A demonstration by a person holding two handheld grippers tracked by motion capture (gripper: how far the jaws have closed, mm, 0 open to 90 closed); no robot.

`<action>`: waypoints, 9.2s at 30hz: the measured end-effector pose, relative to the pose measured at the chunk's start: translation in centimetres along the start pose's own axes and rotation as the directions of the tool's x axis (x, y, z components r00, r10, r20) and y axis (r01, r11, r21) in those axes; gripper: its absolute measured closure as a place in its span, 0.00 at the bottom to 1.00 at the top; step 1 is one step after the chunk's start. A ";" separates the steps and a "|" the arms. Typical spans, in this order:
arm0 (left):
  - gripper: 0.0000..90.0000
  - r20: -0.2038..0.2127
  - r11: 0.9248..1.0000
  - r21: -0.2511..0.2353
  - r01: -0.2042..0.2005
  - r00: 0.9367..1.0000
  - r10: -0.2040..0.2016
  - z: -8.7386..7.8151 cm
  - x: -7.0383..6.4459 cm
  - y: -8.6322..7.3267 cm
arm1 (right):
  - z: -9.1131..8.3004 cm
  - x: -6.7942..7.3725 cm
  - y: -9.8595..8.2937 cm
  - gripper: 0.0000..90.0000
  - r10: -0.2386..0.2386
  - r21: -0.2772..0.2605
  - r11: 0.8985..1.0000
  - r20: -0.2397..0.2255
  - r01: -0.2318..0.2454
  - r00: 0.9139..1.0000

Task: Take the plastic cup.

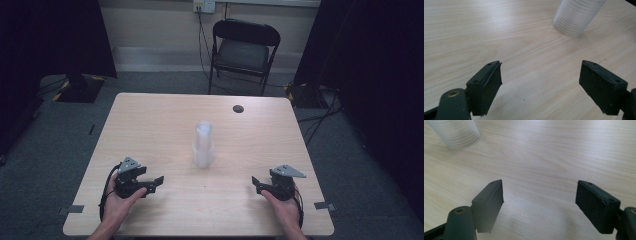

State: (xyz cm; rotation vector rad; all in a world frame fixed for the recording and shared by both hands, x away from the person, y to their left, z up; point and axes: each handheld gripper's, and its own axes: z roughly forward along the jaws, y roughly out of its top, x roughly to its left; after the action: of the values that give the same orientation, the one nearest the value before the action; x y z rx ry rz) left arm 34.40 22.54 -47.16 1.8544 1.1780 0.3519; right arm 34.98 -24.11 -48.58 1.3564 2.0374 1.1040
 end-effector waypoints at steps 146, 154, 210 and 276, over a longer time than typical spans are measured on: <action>0.20 0.054 0.991 0.010 -0.131 0.990 0.131 -0.2 -1.1 -0.3 | 9.6 11.4 14.6 0.35 -0.226 -0.211 0.964 -0.348 0.159 0.910; 0.20 0.060 0.991 0.011 -0.136 0.989 0.135 -0.1 -1.2 -0.3 | 9.5 11.4 14.7 0.35 -0.225 -0.219 0.964 -0.352 0.154 0.909; 0.20 0.057 0.988 0.024 -0.155 0.987 0.153 0.1 -1.4 -0.3 | 7.4 11.2 16.5 0.37 -0.215 -0.303 0.947 -0.346 0.108 0.913; 0.19 0.045 0.991 0.009 -0.133 0.990 0.133 0.1 -1.4 -0.2 | 1.6 8.6 19.7 0.43 -0.137 -0.402 0.915 -0.404 -0.040 0.905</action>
State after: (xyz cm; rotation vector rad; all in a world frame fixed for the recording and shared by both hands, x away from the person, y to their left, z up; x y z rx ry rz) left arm 33.65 21.35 -47.13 1.9467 1.0314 0.3770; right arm 43.33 -11.85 -32.89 0.9034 1.9489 1.8066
